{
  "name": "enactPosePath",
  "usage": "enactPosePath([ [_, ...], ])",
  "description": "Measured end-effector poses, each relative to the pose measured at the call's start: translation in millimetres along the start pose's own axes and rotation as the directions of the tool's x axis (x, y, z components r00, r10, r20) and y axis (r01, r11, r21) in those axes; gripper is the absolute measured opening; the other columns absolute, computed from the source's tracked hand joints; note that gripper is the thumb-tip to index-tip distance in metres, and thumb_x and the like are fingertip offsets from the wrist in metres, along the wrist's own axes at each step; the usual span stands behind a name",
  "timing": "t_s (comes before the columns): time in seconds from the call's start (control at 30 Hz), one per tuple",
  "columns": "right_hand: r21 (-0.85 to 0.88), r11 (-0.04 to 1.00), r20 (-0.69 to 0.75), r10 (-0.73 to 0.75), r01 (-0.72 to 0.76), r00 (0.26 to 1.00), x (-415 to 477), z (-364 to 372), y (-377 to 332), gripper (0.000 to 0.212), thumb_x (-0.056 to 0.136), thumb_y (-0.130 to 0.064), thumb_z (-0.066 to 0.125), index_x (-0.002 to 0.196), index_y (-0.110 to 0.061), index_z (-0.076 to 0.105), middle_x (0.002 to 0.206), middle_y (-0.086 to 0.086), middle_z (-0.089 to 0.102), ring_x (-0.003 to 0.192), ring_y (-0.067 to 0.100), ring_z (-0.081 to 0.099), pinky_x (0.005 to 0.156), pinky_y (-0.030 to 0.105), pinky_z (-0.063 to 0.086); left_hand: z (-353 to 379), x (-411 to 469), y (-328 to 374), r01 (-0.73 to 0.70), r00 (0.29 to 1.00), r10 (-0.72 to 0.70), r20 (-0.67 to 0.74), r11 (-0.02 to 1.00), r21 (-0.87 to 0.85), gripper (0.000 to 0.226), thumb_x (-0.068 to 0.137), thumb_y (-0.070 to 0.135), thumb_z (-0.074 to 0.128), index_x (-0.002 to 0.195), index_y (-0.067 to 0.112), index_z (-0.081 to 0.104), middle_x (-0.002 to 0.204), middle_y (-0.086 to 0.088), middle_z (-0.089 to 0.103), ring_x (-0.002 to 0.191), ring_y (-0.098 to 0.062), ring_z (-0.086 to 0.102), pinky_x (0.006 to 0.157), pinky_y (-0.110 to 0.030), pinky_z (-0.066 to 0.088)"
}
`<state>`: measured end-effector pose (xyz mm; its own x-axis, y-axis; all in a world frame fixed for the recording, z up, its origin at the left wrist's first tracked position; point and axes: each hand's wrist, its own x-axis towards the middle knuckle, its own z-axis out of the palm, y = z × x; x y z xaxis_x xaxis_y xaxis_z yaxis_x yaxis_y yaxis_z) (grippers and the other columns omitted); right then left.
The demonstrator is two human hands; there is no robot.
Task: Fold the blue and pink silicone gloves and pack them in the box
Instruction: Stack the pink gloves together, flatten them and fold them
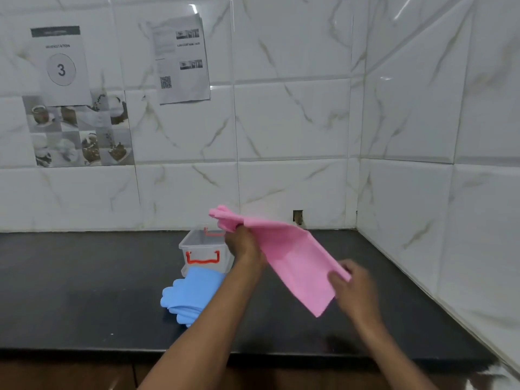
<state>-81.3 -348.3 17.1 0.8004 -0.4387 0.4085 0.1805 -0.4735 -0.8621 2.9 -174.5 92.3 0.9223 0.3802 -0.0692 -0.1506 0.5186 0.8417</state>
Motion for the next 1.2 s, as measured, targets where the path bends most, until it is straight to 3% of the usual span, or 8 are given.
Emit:
enactPosePath([
  [0.17,0.243,0.950,0.051,0.191,-0.198,0.980,44.5,-35.1,26.0,0.008,0.087,-0.010,0.067,0.095,-0.007,0.065,0.090,0.009,0.070,0.079,0.024,0.067,0.055,0.031,0.050,-62.4,-6.2,-34.5,0.061,0.992,-0.052,0.113,0.995,-0.073,0.024,0.085,0.000,0.049,0.105,0.003,0.063,0.091,-0.012,0.066,0.081,-0.026,0.064,0.063,-0.036,0.058],
  [0.33,-0.099,0.974,0.070,0.212,-0.205,0.975,50.4,-20.5,50.8,0.006,0.089,-0.011,0.064,0.084,-0.008,0.065,0.090,0.011,0.069,0.075,0.022,0.062,0.065,0.031,0.047,-96.3,-6.8,-68.7,0.108,0.987,-0.133,0.090,0.965,0.241,0.037,0.072,-0.003,0.063,0.105,0.011,0.060,0.102,-0.017,0.065,0.097,-0.036,0.063,0.084,-0.055,0.057],
  [0.67,-0.607,0.794,0.008,0.045,-0.031,0.999,45.7,-20.0,71.5,0.019,0.100,-0.027,0.043,0.111,-0.017,0.055,0.094,0.009,0.065,0.083,0.028,0.061,0.069,0.036,0.051,-99.4,11.1,-82.4,-0.168,0.986,0.118,0.120,0.691,0.703,0.015,0.081,0.026,0.073,0.074,0.018,0.062,0.084,-0.002,0.071,0.074,-0.012,0.064,0.057,-0.025,0.047],
  [0.87,-0.590,0.805,-0.021,0.051,-0.053,0.999,52.9,-18.7,73.4,0.022,0.099,-0.028,0.047,0.112,-0.014,0.057,0.098,0.010,0.066,0.082,0.026,0.059,0.069,0.034,0.046,-92.9,11.6,-91.0,-0.334,0.939,0.258,0.228,0.522,0.785,0.037,0.084,0.025,0.072,0.116,0.013,0.059,0.114,-0.005,0.064,0.096,-0.016,0.062,0.075,-0.028,0.052],
  [0.93,-0.594,0.802,-0.110,-0.005,-0.062,0.994,47.3,-18.3,69.9,0.025,0.097,-0.028,0.051,0.114,-0.009,0.056,0.103,0.013,0.065,0.083,0.027,0.058,0.070,0.035,0.045,-92.7,8.0,-91.9,-0.451,0.868,0.403,0.291,0.393,0.801,0.060,0.086,0.021,0.069,0.139,0.015,0.042,0.135,-0.006,0.050,0.121,-0.022,0.050,0.099,-0.037,0.049],
  [1.0,-0.647,0.759,-0.154,-0.230,0.078,0.961,38.6,-17.1,65.6,0.031,0.094,-0.023,0.056,0.119,-0.004,0.056,0.110,0.016,0.063,0.092,0.031,0.061,0.077,0.039,0.047,-91.5,2.2,-92.0,-0.644,0.668,0.577,0.470,0.132,0.753,0.058,0.090,0.019,0.063,0.144,0.021,0.039,0.142,-0.003,0.042,0.132,-0.020,0.040,0.108,-0.036,0.042],
  [1.1,-0.595,0.692,0.145,-0.407,0.408,0.902,26.2,-11.9,61.3,0.041,0.096,-0.026,0.051,0.132,-0.006,0.054,0.134,0.014,0.057,0.122,0.031,0.054,0.105,0.041,0.039,-87.3,0.7,-97.6,-0.780,0.557,0.316,0.768,-0.118,0.615,0.041,0.100,0.029,0.046,0.141,0.022,0.048,0.151,-0.002,0.041,0.145,-0.019,0.027,0.122,-0.043,0.020],
  [1.2,-0.599,0.647,0.576,-0.061,0.472,0.815,18.7,-7.6,70.1,0.064,0.099,-0.054,0.023,0.153,-0.020,0.020,0.162,-0.001,0.009,0.150,0.015,0.009,0.120,0.036,0.008,-87.3,7.7,-106.2,-0.770,0.631,-0.186,0.753,-0.276,0.576,0.056,0.102,0.048,0.019,0.154,0.027,0.020,0.164,0.002,0.013,0.151,-0.017,0.004,0.122,-0.043,-0.002],
])
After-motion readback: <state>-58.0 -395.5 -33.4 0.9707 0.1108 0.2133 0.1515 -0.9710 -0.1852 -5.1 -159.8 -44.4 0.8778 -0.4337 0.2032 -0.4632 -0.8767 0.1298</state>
